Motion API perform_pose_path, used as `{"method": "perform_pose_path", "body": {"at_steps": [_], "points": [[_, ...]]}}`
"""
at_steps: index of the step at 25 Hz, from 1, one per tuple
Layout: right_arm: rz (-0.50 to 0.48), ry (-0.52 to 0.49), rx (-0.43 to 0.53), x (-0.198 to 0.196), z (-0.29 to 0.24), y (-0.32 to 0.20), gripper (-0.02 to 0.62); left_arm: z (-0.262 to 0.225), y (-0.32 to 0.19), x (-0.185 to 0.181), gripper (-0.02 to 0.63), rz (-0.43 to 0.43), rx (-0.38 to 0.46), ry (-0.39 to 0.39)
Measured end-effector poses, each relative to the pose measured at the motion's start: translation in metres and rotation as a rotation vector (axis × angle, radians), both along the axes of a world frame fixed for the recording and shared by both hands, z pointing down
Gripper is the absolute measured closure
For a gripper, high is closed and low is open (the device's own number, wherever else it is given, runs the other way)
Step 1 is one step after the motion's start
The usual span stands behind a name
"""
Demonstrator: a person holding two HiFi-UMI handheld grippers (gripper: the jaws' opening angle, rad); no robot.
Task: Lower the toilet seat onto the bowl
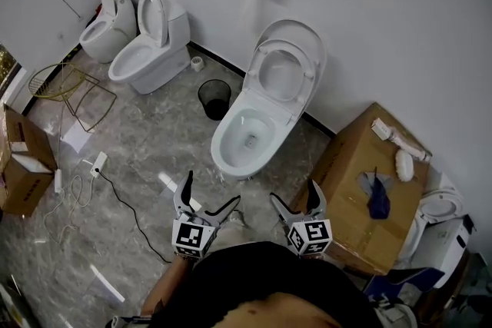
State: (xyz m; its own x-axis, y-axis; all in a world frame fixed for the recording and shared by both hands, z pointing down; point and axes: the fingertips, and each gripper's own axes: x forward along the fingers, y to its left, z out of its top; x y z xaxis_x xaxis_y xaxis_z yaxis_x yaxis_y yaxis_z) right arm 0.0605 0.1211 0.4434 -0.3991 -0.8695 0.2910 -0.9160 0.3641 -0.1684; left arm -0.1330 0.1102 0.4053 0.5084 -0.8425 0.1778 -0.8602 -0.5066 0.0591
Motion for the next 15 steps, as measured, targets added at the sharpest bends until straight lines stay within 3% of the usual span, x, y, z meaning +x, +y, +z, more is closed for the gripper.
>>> {"method": "perform_pose_path", "body": {"at_steps": [4, 15], "points": [[0.021, 0.007, 0.019, -0.002, -0.002, -0.026, 0.085, 0.007, -0.020, -0.004, 0.034, 0.017, -0.004, -0.029], [0.030, 0.026, 0.010, -0.006, -0.004, -0.060, 0.084, 0.010, -0.053, -0.017, 0.034, 0.031, -0.022, 0.010]]}}
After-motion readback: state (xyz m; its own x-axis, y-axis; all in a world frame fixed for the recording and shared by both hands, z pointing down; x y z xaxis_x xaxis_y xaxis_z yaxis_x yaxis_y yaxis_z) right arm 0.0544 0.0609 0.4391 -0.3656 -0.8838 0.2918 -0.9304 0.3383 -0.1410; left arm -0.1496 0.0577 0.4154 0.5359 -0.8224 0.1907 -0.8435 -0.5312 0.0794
